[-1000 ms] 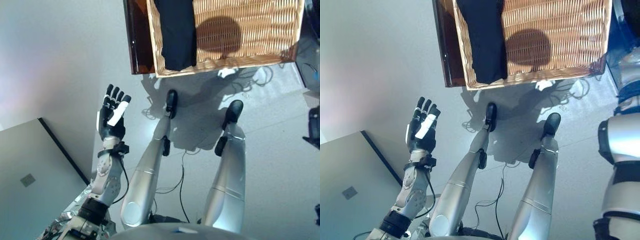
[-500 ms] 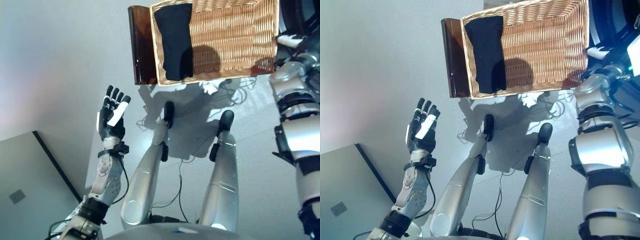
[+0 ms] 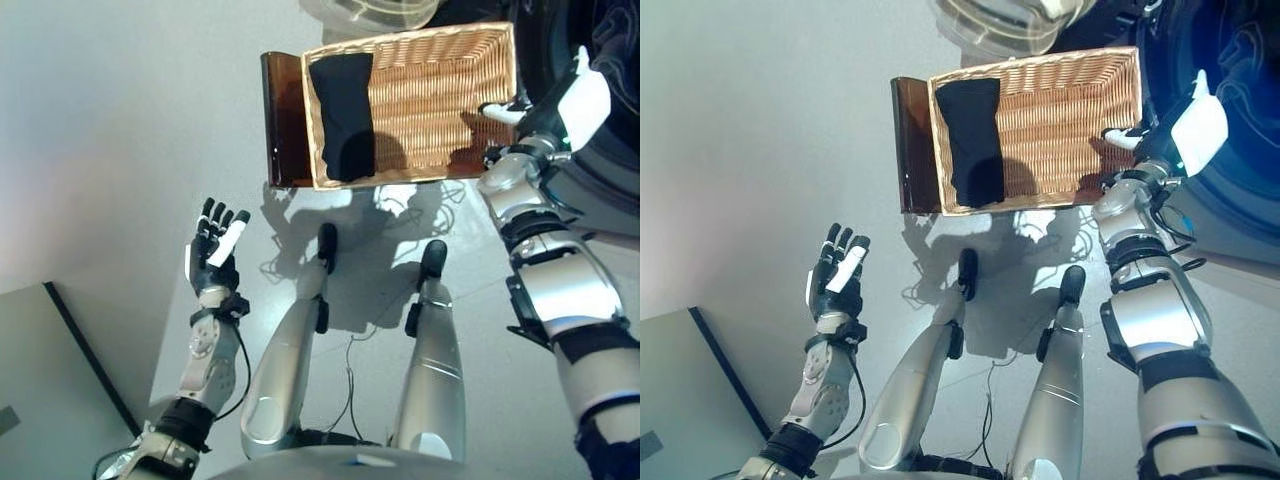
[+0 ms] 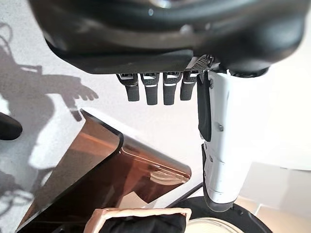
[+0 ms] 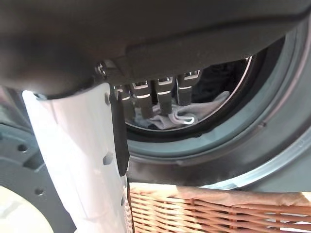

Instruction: Pick up the clothes and place them into the washing machine

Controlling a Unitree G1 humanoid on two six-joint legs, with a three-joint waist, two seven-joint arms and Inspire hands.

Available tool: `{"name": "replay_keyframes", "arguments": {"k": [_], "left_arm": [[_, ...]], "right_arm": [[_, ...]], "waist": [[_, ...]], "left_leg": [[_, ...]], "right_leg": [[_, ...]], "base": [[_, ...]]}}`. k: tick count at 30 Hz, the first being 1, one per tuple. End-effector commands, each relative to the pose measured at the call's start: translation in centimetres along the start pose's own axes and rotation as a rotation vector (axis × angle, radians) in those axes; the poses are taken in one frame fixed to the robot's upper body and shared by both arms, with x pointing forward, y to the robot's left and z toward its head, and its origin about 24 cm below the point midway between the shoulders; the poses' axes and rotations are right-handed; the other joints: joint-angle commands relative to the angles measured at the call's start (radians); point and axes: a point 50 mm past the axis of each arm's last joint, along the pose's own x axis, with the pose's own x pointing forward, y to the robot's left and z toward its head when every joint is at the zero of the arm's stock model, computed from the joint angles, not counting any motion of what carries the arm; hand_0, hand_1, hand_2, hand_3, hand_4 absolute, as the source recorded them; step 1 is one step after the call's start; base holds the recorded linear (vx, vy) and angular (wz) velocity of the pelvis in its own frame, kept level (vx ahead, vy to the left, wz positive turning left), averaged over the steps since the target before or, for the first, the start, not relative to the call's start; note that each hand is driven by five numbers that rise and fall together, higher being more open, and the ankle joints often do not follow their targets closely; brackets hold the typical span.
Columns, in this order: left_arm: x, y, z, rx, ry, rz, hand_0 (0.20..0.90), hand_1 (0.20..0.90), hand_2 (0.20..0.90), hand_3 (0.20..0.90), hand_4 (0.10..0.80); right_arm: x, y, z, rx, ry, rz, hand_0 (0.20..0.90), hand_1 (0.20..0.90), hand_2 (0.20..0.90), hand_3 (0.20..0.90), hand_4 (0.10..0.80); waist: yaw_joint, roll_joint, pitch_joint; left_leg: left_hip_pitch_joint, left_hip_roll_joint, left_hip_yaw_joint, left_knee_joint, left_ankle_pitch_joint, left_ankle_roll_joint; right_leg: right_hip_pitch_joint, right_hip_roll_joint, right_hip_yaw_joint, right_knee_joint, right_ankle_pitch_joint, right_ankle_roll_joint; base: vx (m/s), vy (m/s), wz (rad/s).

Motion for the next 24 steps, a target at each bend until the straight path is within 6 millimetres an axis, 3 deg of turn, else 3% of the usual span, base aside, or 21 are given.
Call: {"name": "replay_keyframes", "arguments": {"k": [1, 12, 24], "left_arm": [[-0.2, 1.7, 2.1, 0.018, -0.112, 0.03, 0.9, 0.9, 0.9, 0.9, 0.8], [-0.3, 2.6, 2.0, 0.036, -0.103, 0.057, 0.9, 0.9, 0.9, 0.9, 0.8], [-0.5, 3.1, 1.6, 0.034, -0.087, 0.08, 0.9, 0.9, 0.9, 0.9, 0.8]], "right_arm": [[1.0, -1.9, 2.5, 0.059, -0.143, -0.132, 0.9, 0.9, 0.9, 0.9, 0.8], [-1.6, 0.6, 2.8, -0.007, -0.252, -0.053, 0.9, 0.9, 0.9, 0.9, 0.8], [-4.9, 3.5, 2.4, 0.02, -0.231, 0.052, 0.9, 0.9, 0.9, 0.9, 0.8]], "waist": [[0.0, -0.008, 0.006], [0.011, -0.045, 0.006], [0.03, -0.073, -0.023]], "left_leg": [[0.019, -0.022, 0.048, 0.051, -0.093, -0.052], [0.098, -0.015, 0.024, 0.035, -0.089, -0.046], [0.159, -0.015, -0.003, 0.024, -0.093, -0.039]], "right_leg": [[0.075, 0.031, -0.044, -0.022, -0.047, -0.047], [0.175, 0.027, -0.073, -0.054, -0.039, -0.043], [0.26, 0.017, -0.107, -0.076, -0.046, -0.04]], "base": [[0.0, 0.0, 0.0], [0.002, -0.001, 0.02], [0.033, 0.002, 0.06]]}}
